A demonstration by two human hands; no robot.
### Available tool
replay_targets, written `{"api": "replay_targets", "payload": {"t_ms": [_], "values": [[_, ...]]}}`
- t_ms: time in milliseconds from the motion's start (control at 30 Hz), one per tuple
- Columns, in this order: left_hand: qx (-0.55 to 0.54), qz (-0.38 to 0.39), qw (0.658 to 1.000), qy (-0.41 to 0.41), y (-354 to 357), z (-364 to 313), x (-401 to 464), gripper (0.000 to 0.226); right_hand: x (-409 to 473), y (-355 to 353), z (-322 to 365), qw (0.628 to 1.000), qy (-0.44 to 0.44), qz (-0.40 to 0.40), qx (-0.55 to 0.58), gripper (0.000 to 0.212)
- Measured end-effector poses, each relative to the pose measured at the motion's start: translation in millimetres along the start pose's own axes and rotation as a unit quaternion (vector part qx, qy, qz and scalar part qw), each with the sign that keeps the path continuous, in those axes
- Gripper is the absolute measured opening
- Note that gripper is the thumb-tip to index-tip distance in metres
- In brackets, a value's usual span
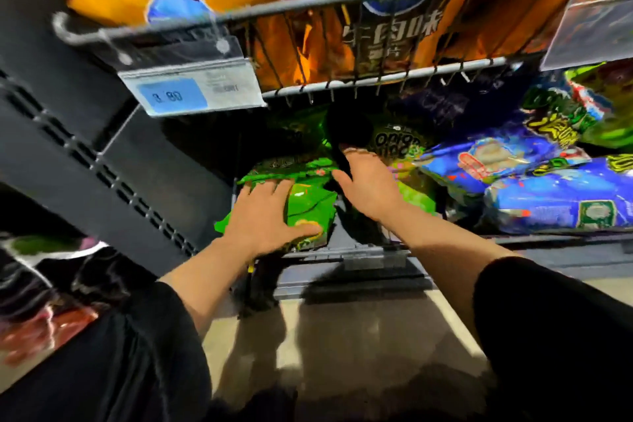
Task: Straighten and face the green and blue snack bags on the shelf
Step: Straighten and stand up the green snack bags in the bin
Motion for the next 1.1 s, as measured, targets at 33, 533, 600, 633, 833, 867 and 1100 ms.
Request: {"api": "replay_targets", "payload": {"t_ms": [33, 533, 600, 633, 833, 867, 1100], "values": [[0.001, -0.001, 1.000, 0.023, 2, 6, -4, 0.095, 7, 7, 5, 0.999, 0.018, 0.015, 0.021, 0.051], [-0.002, -0.002, 0.997, 0.082, 8, 22, -15, 0.066, 29, 35, 1, 0.966, 0.185, -0.071, 0.164, 0.027], [-0.020, 0.006, 0.997, 0.073, 7, 21, -15, 0.067, 30, 24, -11, 0.931, 0.226, -0.068, 0.279, 0.017], [-0.033, 0.007, 0.997, 0.066, 7, 21, -15, 0.068, 29, 16, -16, 0.901, 0.247, -0.048, 0.355, 0.012], [-0.090, -0.034, 0.995, 0.018, -4, 7, -15, 0.090, -2, -41, -36, 0.820, 0.235, 0.012, 0.522, 0.010], [-0.098, -0.060, 0.993, 0.007, -10, 3, -15, 0.086, -10, -49, -41, 0.839, 0.216, 0.013, 0.499, 0.009], [-0.652, -0.078, 0.718, -0.229, -44, -53, 0, 0.059, -64, -84, -72, 0.939, 0.074, -0.041, 0.332, 0.017]]}}
Point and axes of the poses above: each hand's wrist, its own x-axis towards the middle knuckle, its own y-axis out of the palm, z = x × y, the point moved 3 cm from there along x, towards the middle knuckle, and after that the axes turned 6 degrees about y, right-handed, at the moved point
